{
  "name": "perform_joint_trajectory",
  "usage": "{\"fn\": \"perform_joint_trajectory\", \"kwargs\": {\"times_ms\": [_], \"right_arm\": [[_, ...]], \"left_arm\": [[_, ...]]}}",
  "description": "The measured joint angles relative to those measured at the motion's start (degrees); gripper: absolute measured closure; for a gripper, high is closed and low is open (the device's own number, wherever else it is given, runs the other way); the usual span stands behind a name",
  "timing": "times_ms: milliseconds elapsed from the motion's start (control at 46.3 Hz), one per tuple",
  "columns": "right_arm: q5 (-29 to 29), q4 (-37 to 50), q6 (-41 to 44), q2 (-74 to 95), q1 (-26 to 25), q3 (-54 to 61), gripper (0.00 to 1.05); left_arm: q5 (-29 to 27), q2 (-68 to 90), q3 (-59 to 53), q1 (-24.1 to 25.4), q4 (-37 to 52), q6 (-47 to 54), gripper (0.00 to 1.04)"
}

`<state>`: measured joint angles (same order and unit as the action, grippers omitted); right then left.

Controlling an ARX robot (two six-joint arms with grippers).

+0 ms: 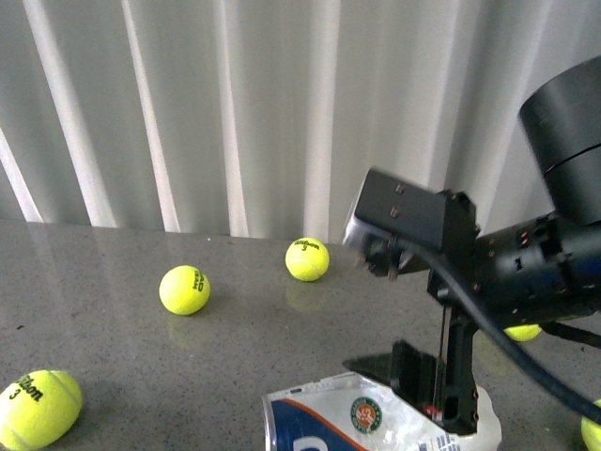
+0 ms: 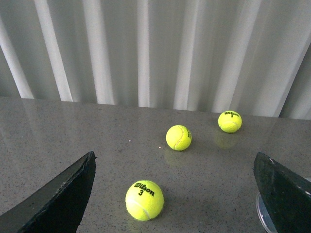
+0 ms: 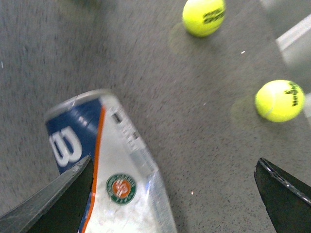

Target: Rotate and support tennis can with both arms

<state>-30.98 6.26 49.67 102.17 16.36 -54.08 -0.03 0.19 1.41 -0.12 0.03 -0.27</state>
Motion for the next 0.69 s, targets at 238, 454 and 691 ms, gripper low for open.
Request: {"fn": "perform_joint_trajectory", "kwargs": {"times_ms": [238, 454, 691], "right_arm": [[14.25, 9.99, -36.50, -15.54, -4.04, 7.93, 0.07], [24.74, 7.58, -56.81, -19.23, -7.32, 10.45, 0.07], [39.12, 45.66, -51.19, -21.88, -7.37, 27.56, 0.43]], "left_arm": [[0.00, 0.00, 0.00, 0.00, 0.00, 0.00, 0.07], [0.02, -0.02, 0.00, 0.00, 0.00, 0.00, 0.07], [-0.15, 0.00, 0.00, 0.00, 0.00, 0.00, 0.07]]}}
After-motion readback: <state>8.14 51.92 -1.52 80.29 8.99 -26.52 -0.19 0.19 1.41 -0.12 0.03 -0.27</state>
